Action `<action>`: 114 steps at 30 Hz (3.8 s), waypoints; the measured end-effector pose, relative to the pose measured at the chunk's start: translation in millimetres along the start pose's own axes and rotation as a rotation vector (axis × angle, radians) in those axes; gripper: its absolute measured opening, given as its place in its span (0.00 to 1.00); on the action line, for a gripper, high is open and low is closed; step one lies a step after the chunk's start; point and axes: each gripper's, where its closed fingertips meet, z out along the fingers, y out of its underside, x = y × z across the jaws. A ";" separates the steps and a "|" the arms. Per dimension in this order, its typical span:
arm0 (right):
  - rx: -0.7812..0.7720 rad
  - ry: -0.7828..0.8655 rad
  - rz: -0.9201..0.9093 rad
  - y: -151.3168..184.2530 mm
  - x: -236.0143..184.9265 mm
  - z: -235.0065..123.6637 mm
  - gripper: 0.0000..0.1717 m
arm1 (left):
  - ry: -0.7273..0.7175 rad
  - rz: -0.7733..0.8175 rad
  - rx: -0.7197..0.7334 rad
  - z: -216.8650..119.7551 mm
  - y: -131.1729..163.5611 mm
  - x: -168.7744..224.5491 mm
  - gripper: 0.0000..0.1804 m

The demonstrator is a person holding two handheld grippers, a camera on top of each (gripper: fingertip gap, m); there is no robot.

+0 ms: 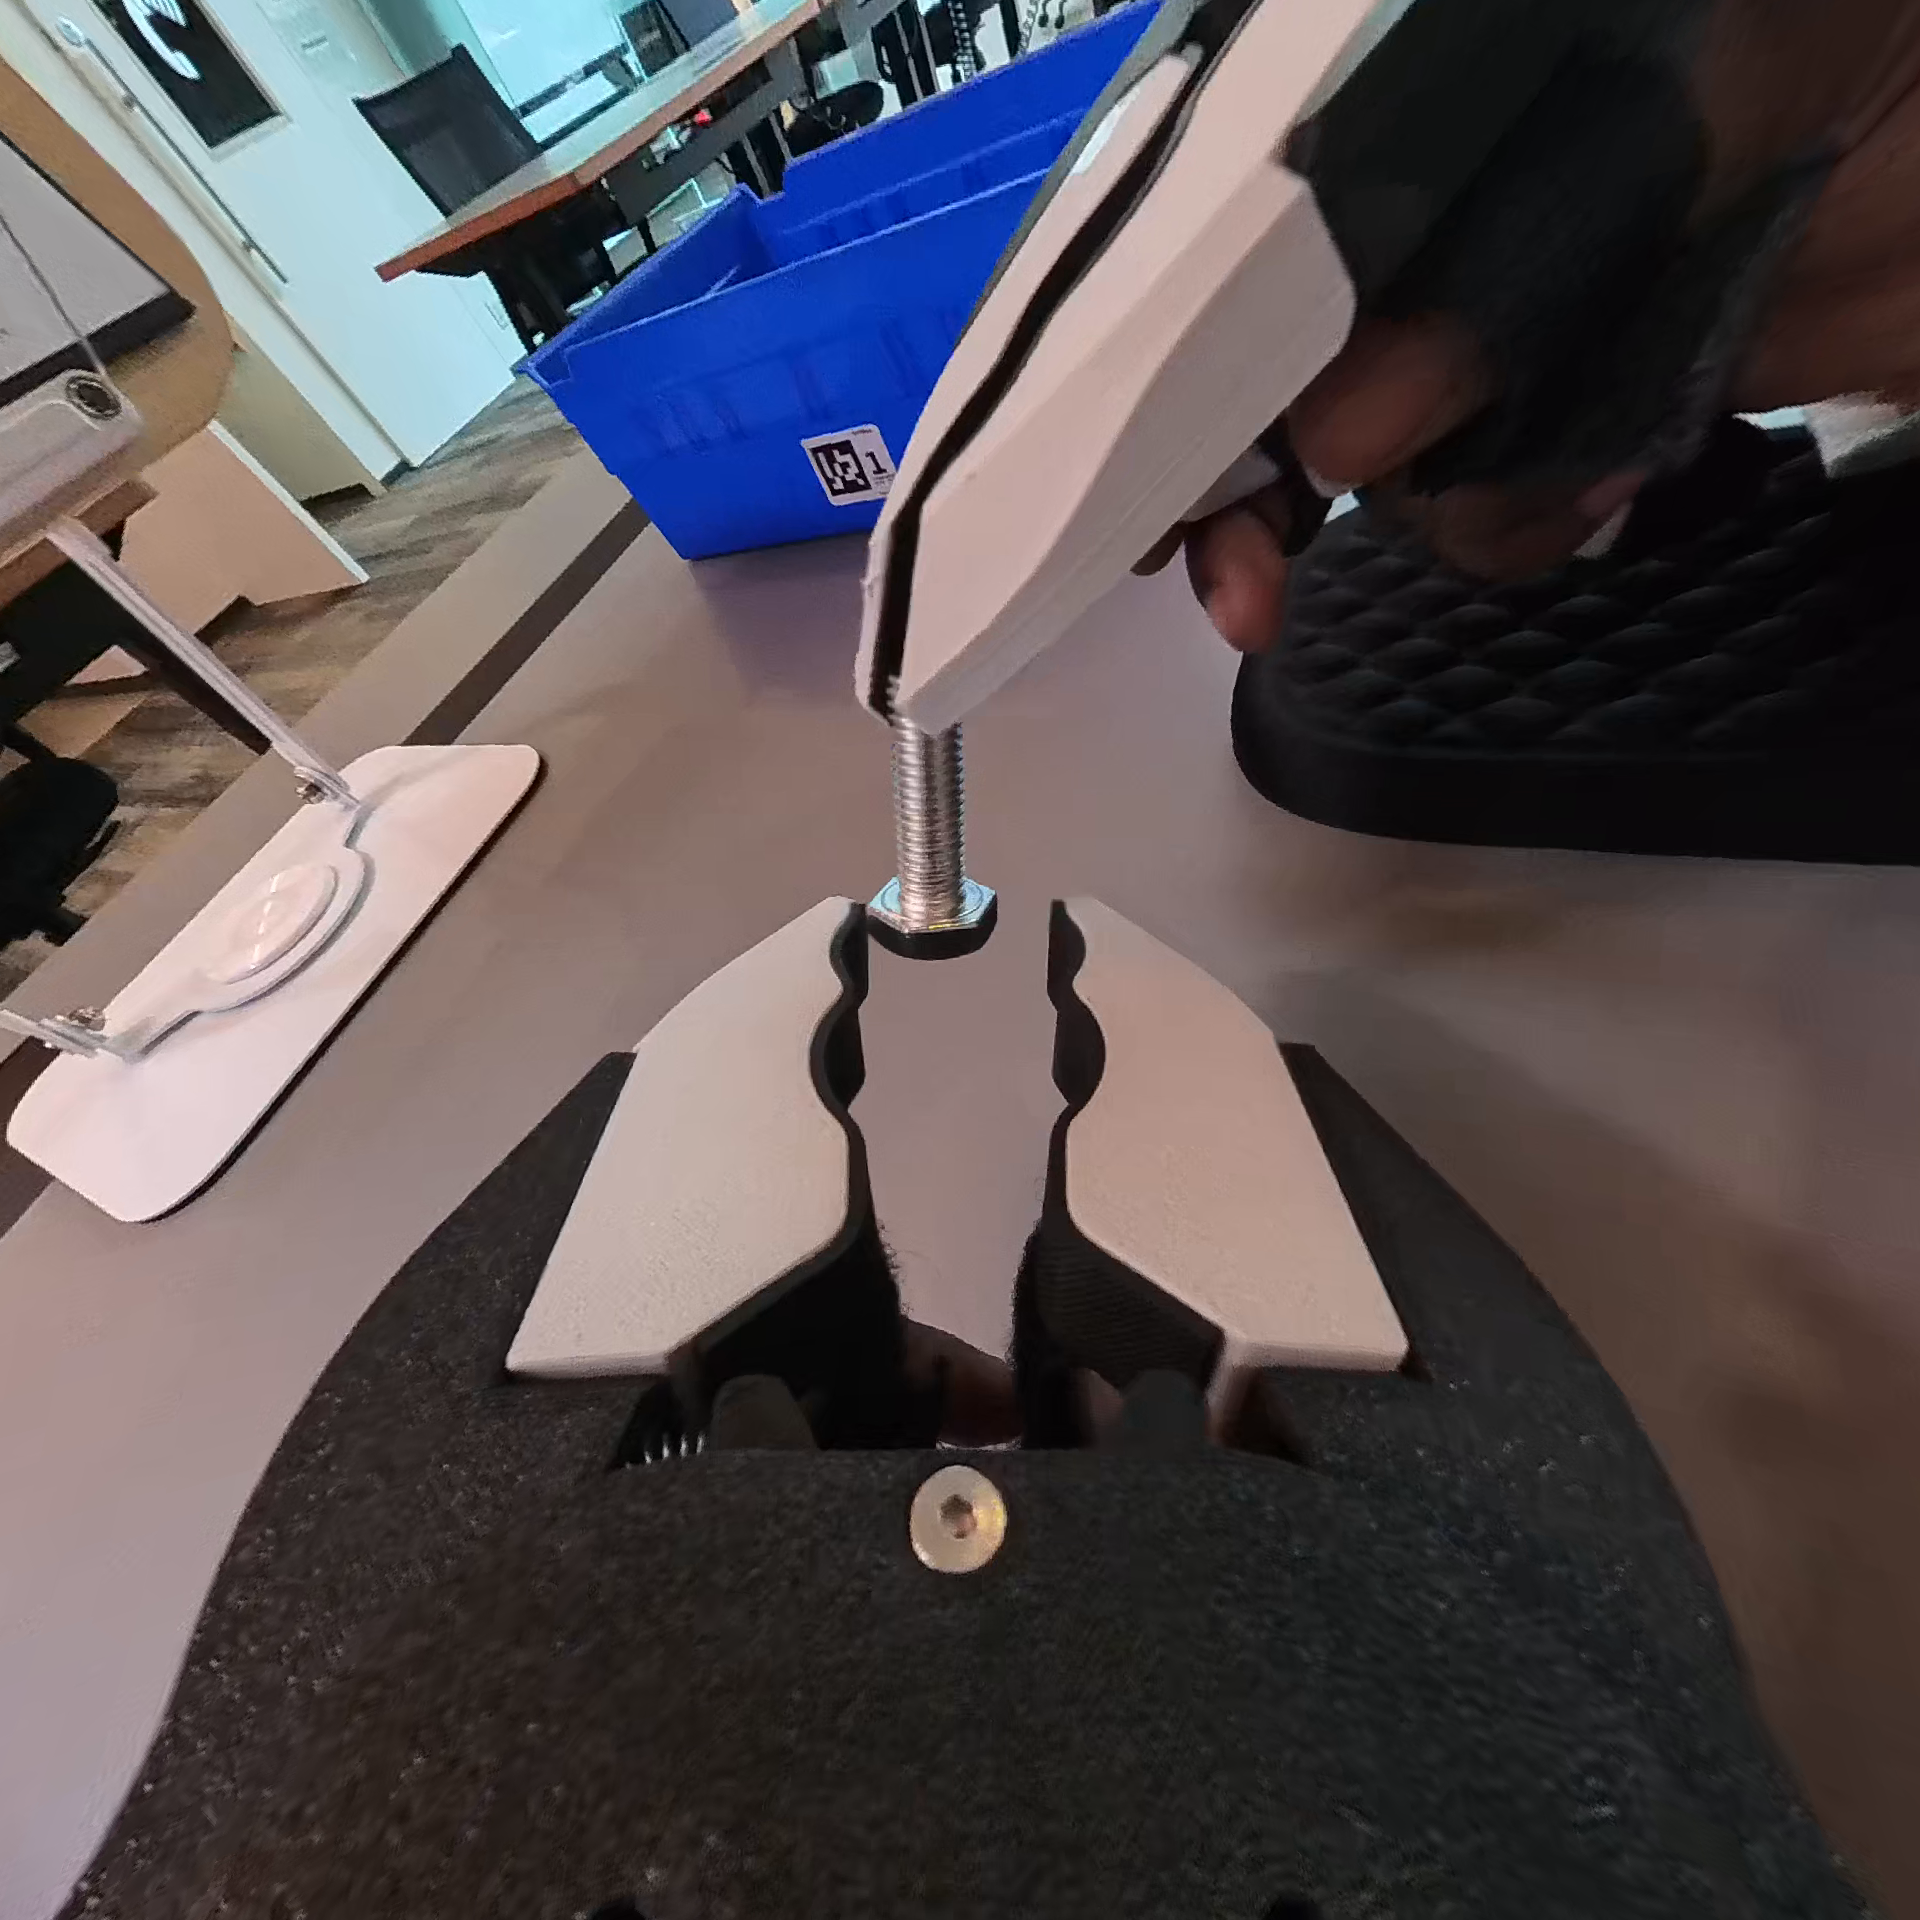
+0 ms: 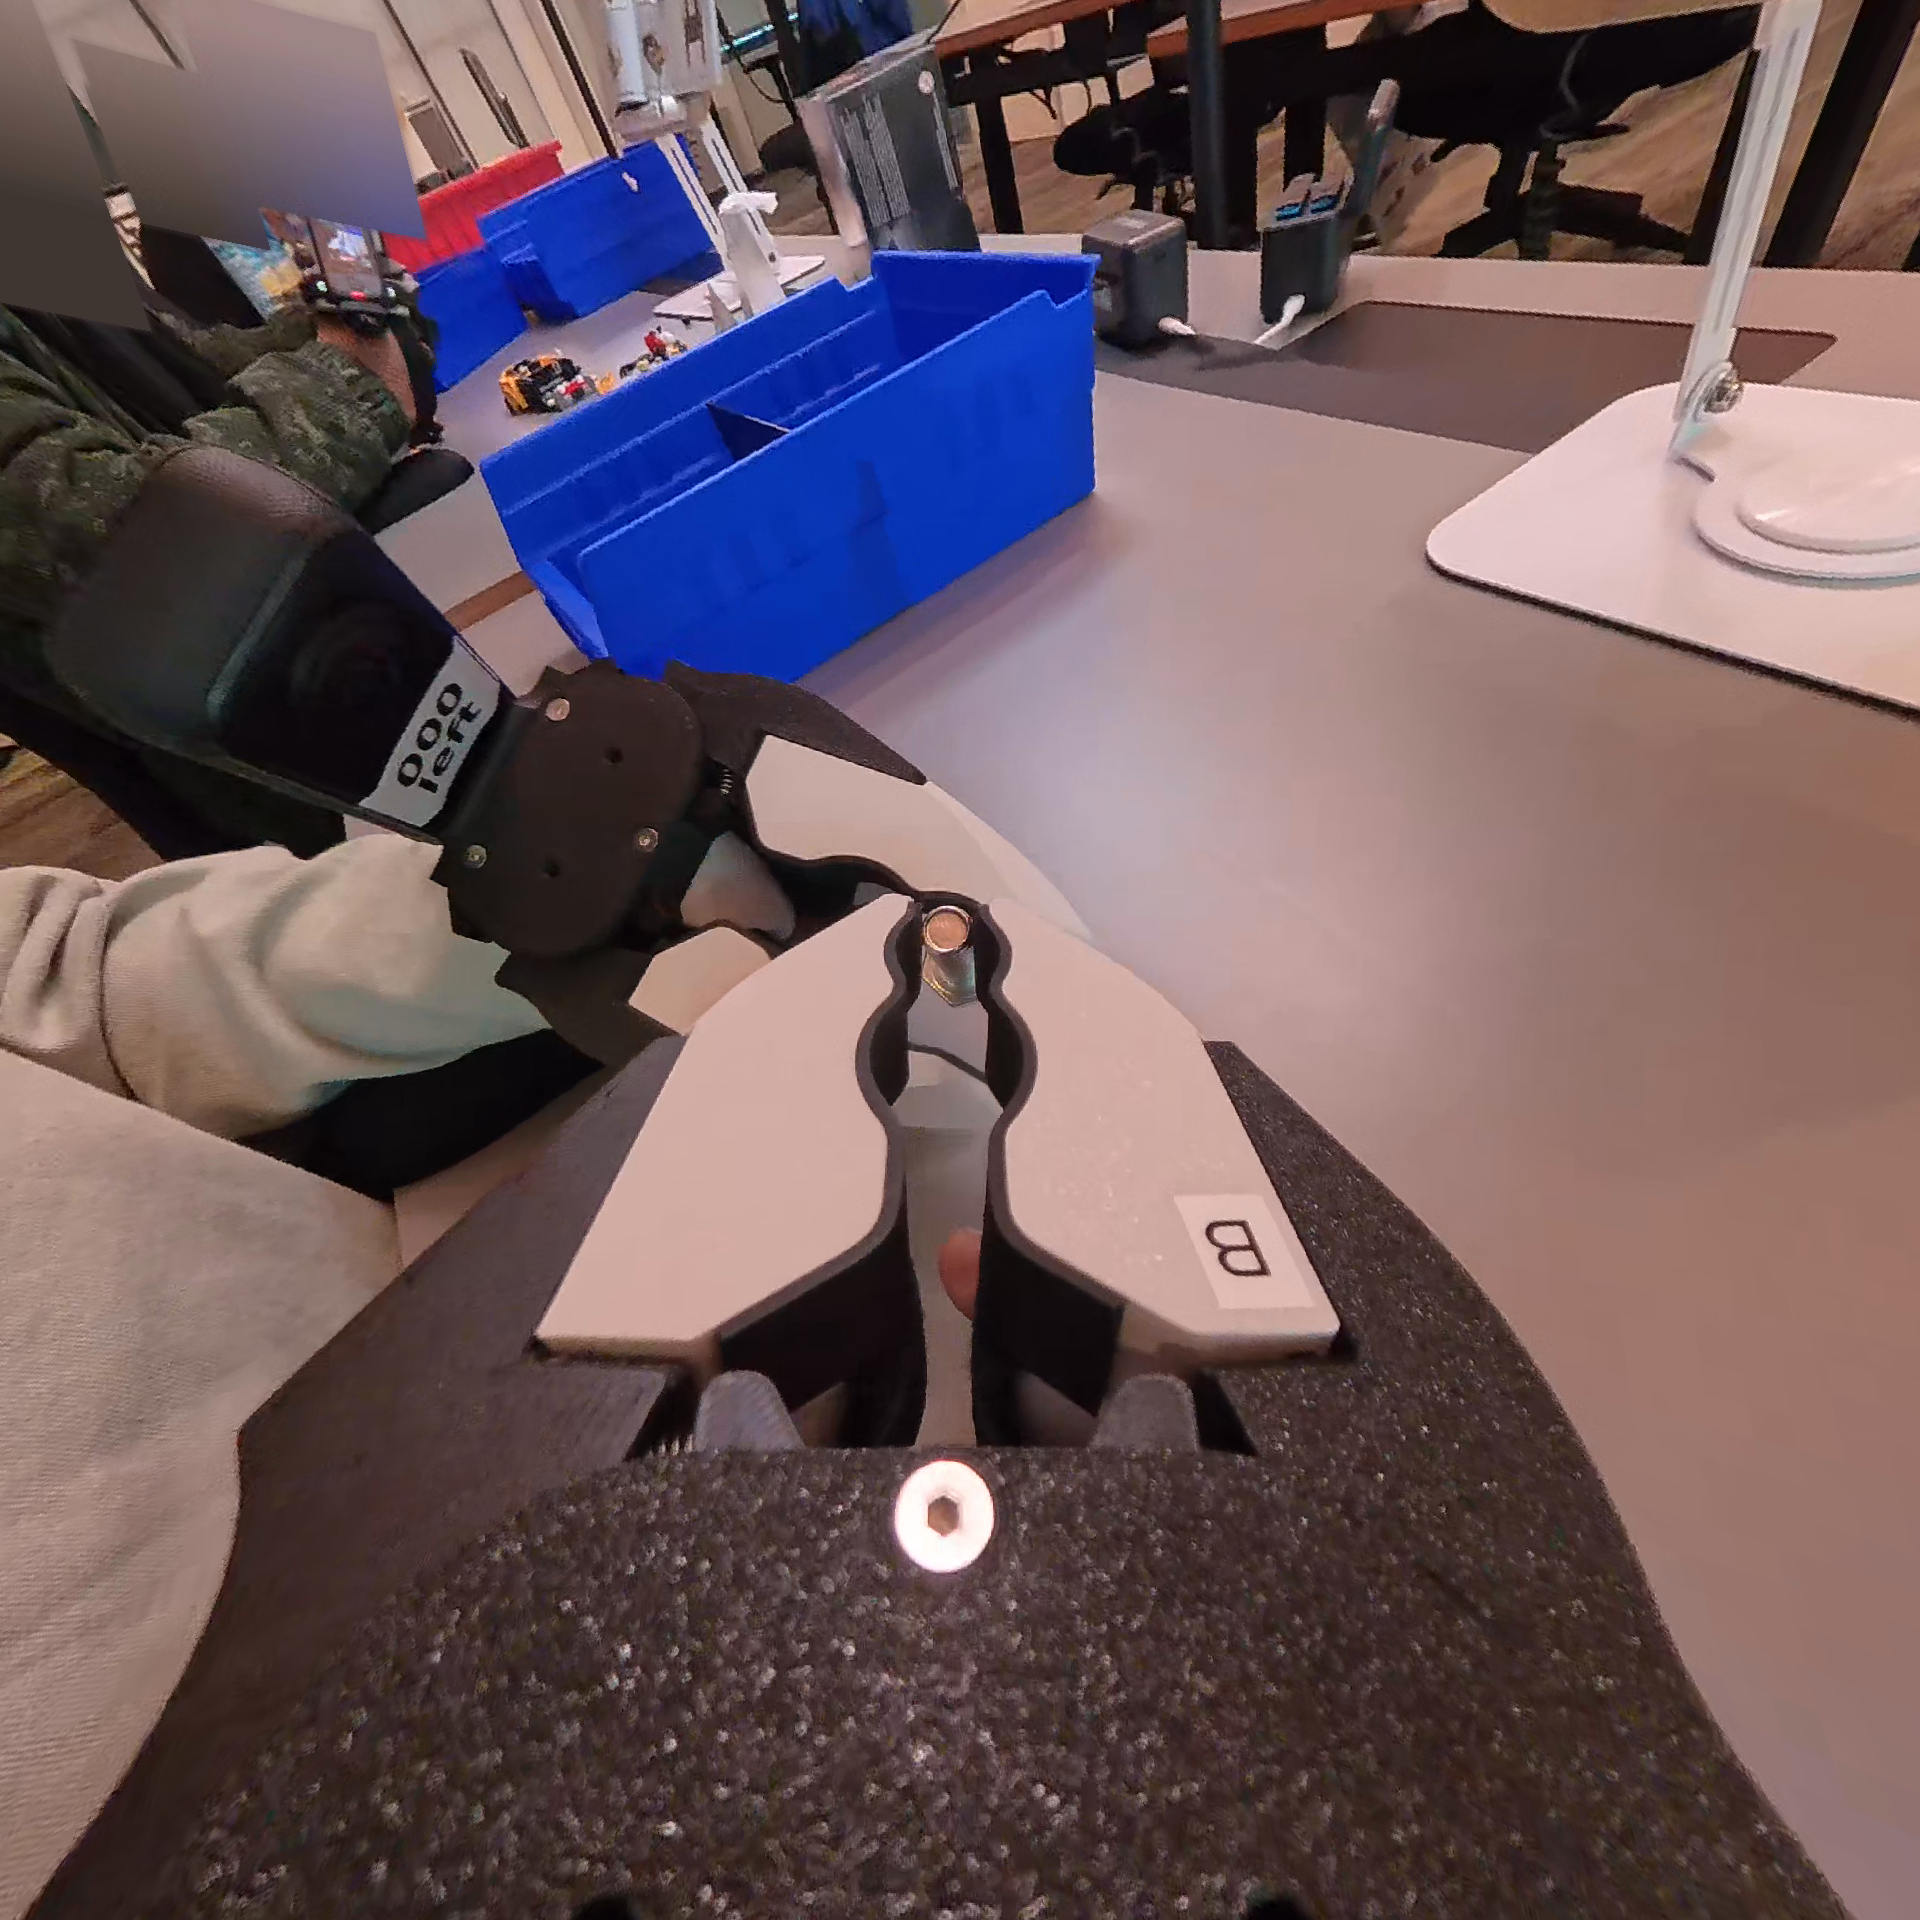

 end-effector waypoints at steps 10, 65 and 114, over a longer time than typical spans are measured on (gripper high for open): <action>-0.004 -0.027 -0.113 -2.5 -8.3 3.2 0.05 | -0.023 0.016 -0.004 -0.7 -1.2 -1.3 0.15; -0.233 -0.154 -0.313 -2.6 -22.4 -9.5 0.22 | -0.010 -0.472 0.313 -76.1 -31.1 -47.0 0.07; -0.433 -0.437 -0.690 -14.2 -54.2 -66.5 0.11 | 0.636 -0.034 0.211 -18.3 -38.1 81.2 0.07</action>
